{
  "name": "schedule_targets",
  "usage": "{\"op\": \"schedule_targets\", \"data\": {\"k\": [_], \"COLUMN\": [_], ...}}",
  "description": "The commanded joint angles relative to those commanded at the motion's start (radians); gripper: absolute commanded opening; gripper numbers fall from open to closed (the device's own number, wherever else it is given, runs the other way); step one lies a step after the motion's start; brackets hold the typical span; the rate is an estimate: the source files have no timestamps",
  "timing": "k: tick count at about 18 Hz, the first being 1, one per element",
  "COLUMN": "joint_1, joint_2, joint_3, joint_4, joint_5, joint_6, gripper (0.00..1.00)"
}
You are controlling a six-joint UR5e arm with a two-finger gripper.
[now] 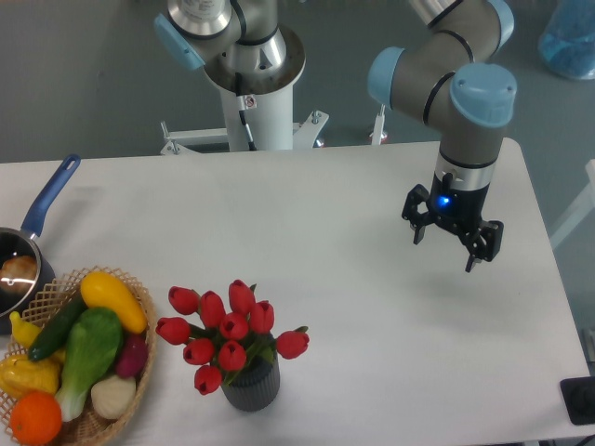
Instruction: Pick up the flowers from the vase
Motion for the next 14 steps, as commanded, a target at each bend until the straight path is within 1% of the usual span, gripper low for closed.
{"op": "schedule_targets", "data": {"k": [5, 7, 9, 12, 14], "joint_1": [-0.002, -0.006, -0.006, -0.008, 0.000], "joint_2": [0.003, 0.008, 0.009, 0.043, 0.070], "joint_3": [-0.003, -0.027, -0.038, -0.060, -0.096], "joint_4": [0.002, 0.014, 0.017, 0.015, 0.017], "joint_5": [-0.006, -0.014, -0.029, -0.032, -0.046], "joint_6": [0.000, -0.008, -0.012, -0.002, 0.000], "gripper": [1.00, 1.00, 1.00, 1.00, 1.00]}}
